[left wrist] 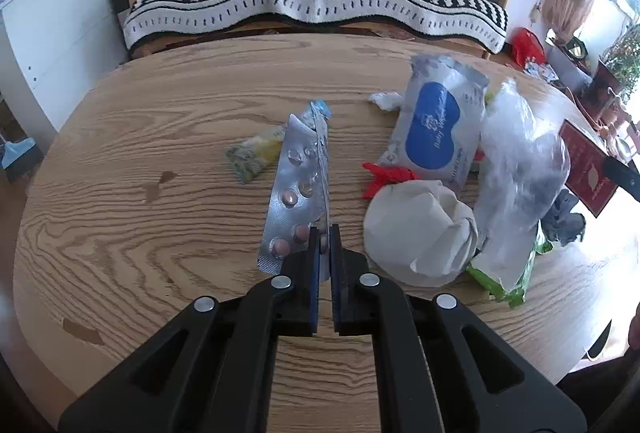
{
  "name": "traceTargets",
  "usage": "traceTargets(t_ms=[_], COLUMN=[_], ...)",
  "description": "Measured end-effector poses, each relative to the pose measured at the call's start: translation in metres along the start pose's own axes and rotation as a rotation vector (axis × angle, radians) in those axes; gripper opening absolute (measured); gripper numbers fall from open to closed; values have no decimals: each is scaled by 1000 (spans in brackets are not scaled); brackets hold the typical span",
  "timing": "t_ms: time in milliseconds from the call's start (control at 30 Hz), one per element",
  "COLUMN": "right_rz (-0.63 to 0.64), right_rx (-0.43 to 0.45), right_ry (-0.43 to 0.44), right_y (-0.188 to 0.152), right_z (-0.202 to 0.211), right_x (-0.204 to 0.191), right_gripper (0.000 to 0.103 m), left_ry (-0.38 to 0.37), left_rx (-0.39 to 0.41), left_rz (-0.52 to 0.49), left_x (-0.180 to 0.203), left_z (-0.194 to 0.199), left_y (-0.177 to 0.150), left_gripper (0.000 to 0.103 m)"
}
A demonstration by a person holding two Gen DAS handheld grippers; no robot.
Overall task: Collect trash
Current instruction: 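Grasp the silver pill blister pack with the left tool while the right grasps the red box, then carry both items over the black bin and open both tools to drop them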
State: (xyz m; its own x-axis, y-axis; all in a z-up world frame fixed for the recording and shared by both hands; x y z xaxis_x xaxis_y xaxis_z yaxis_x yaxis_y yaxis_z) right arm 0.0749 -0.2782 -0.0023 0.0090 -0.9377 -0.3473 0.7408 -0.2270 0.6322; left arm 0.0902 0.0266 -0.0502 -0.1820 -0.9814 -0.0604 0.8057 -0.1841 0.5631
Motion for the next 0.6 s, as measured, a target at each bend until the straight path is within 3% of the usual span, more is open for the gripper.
traceTargets(t_ms=[267,367,467,600], right_rz=[-31,-41,-60,-108], right_rx=[39,80,155,226], right_ry=[10,5,-4,-108], right_y=[4,6,16,10], right_z=[20,47,94,168], right_x=[6,17,43,117], right_gripper=[25,25,25,25], left_ry=[-30,-45,-84,-211], left_rx=[45,68,109,148], left_rz=[22,3,-55,-184], left_x=[-1,14,53,156], left_z=[23,40,63,91], left_y=[2,8,22,43], left_gripper=[3,3,3,3])
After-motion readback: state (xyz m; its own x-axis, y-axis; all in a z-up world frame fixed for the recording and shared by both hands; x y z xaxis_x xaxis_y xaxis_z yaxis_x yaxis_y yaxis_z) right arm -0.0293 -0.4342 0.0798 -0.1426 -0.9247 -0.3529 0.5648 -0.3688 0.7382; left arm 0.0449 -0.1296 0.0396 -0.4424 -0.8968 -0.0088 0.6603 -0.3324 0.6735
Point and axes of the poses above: each gripper's, at about its wrist camera, not at the fingertips, and z roughly against the way its jaws point, x to its right, y to its top, the point moved 4 cm from there along -z, roughly the way its jaws point, and after that the axes turned 10 degrees about -z, right-handed, at the moved point
